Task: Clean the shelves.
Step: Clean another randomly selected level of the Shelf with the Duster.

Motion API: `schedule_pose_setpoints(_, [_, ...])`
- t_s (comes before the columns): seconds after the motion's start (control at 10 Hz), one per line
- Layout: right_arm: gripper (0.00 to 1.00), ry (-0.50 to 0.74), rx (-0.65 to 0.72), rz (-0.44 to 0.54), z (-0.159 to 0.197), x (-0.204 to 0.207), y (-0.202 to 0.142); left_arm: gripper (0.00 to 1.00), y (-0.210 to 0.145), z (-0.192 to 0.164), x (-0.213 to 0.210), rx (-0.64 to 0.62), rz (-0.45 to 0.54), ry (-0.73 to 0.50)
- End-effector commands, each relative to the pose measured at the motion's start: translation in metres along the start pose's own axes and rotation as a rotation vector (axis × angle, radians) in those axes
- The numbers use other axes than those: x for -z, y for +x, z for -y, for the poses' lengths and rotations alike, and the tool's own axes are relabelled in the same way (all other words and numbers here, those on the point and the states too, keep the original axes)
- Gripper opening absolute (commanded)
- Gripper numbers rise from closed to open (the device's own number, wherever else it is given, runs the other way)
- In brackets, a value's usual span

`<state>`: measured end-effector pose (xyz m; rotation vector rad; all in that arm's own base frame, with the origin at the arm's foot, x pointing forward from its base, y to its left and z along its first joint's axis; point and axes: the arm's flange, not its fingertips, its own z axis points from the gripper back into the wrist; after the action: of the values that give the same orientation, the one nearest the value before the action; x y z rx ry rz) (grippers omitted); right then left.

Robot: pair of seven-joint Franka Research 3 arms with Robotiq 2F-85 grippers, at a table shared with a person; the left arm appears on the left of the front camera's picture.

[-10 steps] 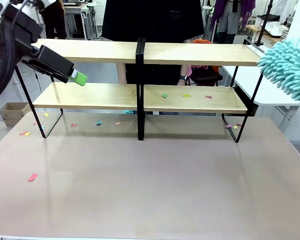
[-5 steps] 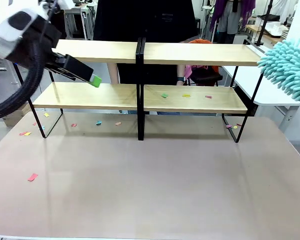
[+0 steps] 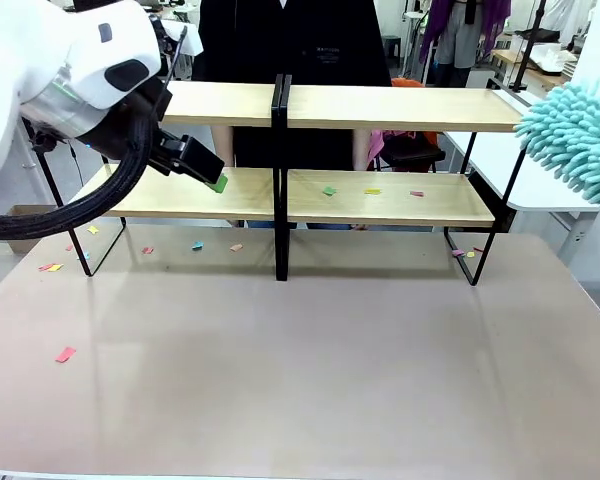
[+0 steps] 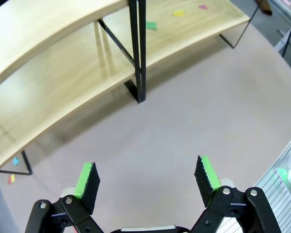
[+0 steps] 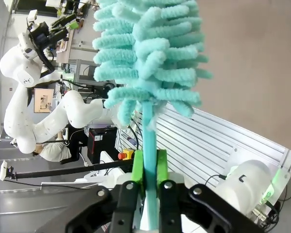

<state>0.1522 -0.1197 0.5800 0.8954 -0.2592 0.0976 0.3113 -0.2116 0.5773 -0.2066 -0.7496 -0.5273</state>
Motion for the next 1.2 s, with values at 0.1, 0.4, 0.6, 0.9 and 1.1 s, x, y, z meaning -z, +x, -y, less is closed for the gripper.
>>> schedule_pose_setpoints(0.1, [0.12, -0.012, 0.01, -0.02, 0.008, -0.006, 0.007, 1.0, 0.015, -0.002, 0.004, -0.067, 0.044, 0.035])
schedule_pose_setpoints(0.4, [0.12, -0.014, 0.072, -0.081, 0.024, 0.001, -0.005, 1.0, 0.005, 0.0, 0.0, -0.017, 0.014, 0.002])
schedule_pose_setpoints(0.6, [0.12, -0.033, 0.102, -0.138, 0.034, 0.021, -0.013, 1.0, 0.005, 0.0, 0.0, -0.017, 0.014, 0.002])
schedule_pose_setpoints(0.9, [0.12, -0.019, 0.017, -0.211, 0.021, 0.053, -0.019, 1.0, 0.005, 0.0, 0.0, -0.017, 0.014, 0.002])
schedule_pose_setpoints(1.1, [0.12, -0.081, -0.009, -0.238, -0.008, 0.093, -0.002, 1.0, 0.005, 0.0, 0.0, -0.017, 0.014, 0.002])
